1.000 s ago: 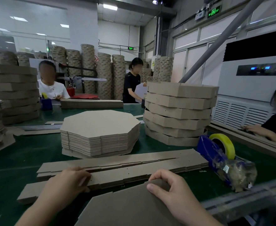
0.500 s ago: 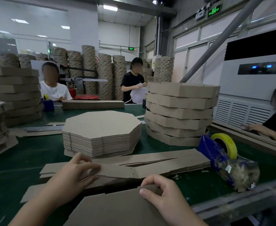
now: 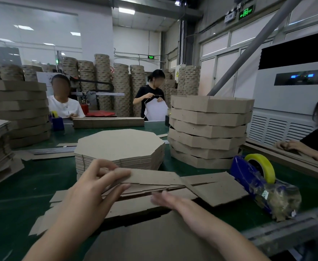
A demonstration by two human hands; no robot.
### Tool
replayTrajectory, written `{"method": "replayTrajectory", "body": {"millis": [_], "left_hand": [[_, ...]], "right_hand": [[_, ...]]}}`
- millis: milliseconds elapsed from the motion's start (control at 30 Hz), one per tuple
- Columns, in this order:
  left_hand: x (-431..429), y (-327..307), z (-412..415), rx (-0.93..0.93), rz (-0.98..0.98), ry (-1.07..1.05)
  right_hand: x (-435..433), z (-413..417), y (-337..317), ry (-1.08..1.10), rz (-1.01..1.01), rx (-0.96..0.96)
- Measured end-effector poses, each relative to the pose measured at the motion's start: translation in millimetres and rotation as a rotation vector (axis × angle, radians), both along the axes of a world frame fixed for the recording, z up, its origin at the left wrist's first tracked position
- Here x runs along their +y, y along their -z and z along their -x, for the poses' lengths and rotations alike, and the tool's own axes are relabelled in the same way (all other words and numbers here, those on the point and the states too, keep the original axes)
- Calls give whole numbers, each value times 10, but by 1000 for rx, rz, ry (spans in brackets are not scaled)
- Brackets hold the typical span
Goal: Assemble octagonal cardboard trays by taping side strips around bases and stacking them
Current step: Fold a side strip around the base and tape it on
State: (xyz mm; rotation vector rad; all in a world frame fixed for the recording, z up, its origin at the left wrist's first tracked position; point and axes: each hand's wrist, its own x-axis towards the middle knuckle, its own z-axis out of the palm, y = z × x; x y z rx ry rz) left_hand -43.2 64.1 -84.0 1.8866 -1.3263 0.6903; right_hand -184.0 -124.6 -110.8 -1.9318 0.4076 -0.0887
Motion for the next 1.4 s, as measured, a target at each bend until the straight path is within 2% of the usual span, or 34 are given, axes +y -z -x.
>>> {"method": "replayTrajectory", "body": {"millis": [200, 400, 500, 600, 633, 733, 867, 933, 1033, 1167, 1233, 1333, 1400], "left_hand": [[78, 41, 119, -59, -55, 124], [207, 267, 23, -74, -243, 52], [210, 320, 67, -108, -243, 34], [138, 338, 175, 48, -206, -2], [101, 334, 220, 110, -229, -3], [-19, 295, 356, 138, -359, -44], [-132, 316, 404, 243, -444, 17], [-161, 335, 420, 221, -450, -20], [-194, 364, 495, 127, -427, -116], [-193, 387, 571, 152, -362, -157], [-174, 389, 594, 169, -343, -164], [-161, 368, 599, 193, -346, -154], [-155, 329, 601, 203, -364, -145]], "right_hand": [[101, 45, -93, 184, -78, -415], [201, 265, -344, 294, 122, -674], [206, 448, -526, 324, 225, -698], [184, 648, -648, 373, 312, -705], [178, 715, -665, 393, 343, -707], [155, 899, -645, 440, 410, -717], [36, 1098, -480, 491, 399, -695], [-58, 1169, -342, 535, 307, -680], [-155, 1227, -138, 593, 142, -616], [-220, 1231, 116, 711, -139, -427], [-250, 1240, 161, 676, -186, -177], [-302, 1289, 147, 475, -143, 275], [-309, 1356, 78, 367, -99, 462]]}}
